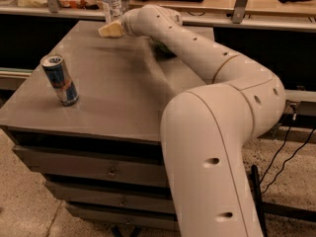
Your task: Move blue plastic bottle near redbull can
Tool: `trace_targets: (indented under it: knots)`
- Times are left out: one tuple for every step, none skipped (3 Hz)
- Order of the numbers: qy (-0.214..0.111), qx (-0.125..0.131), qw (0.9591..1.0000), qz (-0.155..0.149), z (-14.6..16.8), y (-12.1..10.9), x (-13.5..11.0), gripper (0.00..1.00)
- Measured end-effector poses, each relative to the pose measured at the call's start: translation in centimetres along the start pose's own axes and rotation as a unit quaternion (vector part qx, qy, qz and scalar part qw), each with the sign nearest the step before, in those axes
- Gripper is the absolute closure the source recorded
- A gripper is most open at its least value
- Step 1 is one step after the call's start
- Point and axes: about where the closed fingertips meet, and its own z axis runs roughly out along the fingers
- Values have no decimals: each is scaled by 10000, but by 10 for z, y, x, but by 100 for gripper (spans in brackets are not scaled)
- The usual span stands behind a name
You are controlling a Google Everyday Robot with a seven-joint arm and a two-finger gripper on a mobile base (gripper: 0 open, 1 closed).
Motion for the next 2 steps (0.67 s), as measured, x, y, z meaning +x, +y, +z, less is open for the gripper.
trace_targets:
  knots:
    - [34, -58, 10000, -5, 14, 4, -1, 0]
    - [80, -77, 9999, 47, 27, 4, 2, 0]
